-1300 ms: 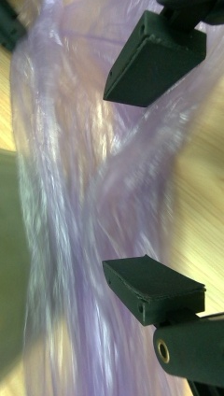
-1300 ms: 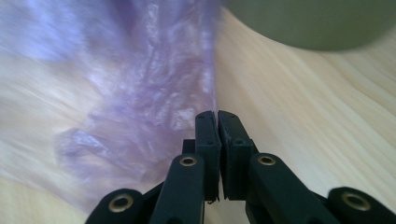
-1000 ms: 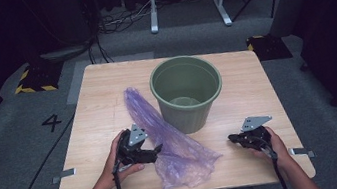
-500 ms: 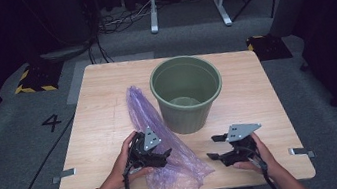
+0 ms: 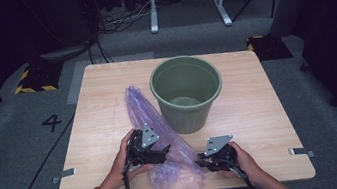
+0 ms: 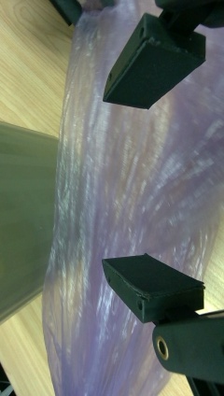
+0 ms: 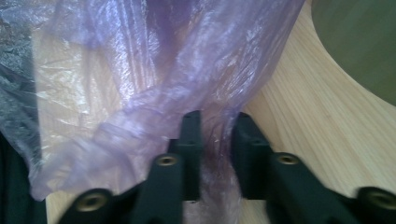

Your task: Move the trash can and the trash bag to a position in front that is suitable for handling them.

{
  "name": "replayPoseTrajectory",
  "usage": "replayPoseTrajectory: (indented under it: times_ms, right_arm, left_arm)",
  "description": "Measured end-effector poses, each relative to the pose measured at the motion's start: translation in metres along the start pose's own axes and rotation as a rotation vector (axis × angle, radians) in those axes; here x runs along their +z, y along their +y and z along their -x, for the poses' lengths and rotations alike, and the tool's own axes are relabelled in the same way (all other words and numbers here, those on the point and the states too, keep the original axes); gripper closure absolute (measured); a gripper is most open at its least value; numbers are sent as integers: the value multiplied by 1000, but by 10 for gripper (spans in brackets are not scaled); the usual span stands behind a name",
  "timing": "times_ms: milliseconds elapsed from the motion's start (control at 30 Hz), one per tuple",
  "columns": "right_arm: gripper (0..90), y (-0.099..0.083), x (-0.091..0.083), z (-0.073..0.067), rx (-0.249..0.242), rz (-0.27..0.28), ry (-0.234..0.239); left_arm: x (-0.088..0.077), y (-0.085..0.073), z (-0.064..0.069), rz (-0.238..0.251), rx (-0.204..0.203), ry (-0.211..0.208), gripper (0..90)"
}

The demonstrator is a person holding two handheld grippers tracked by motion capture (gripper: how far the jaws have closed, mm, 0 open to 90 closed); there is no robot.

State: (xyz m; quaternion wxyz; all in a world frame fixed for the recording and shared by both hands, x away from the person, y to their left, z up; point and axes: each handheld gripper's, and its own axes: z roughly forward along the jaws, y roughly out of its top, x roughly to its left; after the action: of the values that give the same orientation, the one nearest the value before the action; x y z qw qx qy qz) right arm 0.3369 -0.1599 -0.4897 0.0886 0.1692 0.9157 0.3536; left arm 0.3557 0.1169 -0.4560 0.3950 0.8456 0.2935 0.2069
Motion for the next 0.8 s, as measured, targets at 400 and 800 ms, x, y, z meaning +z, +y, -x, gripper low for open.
replayPoseTrajectory:
  times_ms: [400, 800]
  right_arm:
    - [899, -48, -37, 61, 79, 29, -95]
    - [851, -88, -70, 112, 204, 41, -202]
  left_arm:
    - [-19, -25, -30, 4, -36, -12, 160]
    - [-28, -59, -54, -77, -63, 64, 160]
